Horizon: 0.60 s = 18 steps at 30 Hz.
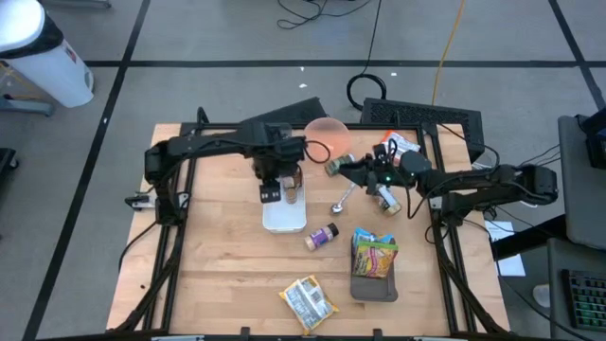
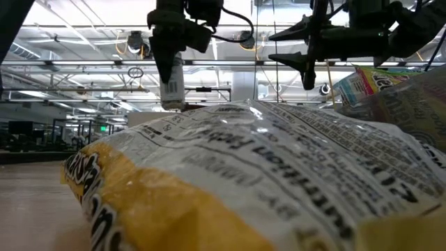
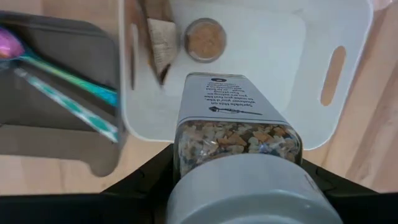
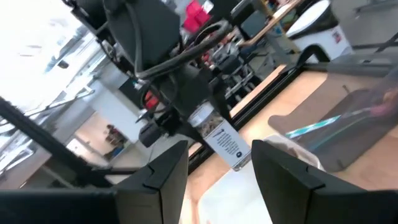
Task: Pick & Place Food Item
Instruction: Put the white seasoning bottle into the white bin
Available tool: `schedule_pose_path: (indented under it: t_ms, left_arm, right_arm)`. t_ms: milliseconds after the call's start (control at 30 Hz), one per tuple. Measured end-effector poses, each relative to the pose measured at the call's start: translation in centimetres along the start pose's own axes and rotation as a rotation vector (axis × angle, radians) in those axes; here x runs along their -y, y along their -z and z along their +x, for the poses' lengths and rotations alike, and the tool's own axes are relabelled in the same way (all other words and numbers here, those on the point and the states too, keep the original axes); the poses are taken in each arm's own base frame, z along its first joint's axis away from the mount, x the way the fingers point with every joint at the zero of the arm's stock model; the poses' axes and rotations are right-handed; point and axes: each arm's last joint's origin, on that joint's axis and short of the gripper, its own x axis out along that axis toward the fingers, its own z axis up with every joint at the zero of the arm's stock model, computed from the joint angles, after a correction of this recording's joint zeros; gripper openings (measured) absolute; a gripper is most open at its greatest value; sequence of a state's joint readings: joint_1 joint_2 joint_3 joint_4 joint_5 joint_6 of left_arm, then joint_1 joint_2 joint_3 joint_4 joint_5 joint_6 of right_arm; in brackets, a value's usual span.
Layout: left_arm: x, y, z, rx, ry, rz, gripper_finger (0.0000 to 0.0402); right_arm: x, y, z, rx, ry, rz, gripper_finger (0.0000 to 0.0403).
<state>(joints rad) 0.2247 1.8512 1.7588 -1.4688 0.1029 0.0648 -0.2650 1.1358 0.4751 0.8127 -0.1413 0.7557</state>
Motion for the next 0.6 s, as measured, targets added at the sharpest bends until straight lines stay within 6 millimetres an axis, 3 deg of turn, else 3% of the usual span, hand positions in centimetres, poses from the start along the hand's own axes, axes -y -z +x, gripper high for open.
schedule_pose_path:
  t_ms: [267, 600]
  left_arm:
    - [0.5, -0.7, 1.2, -0.019, 0.022, -0.036, 0.0206]
    - [-0.7, -0.1, 3.3, -0.080, 0.022, -0.117, 0.0206]
  right_arm:
    - [0.2, 0.0, -0.1, -0.046, -0.034, 0.011, 0.0169]
    - [0.5, 0.3, -0.1, -0.083, -0.002, 0.028, 0.0169]
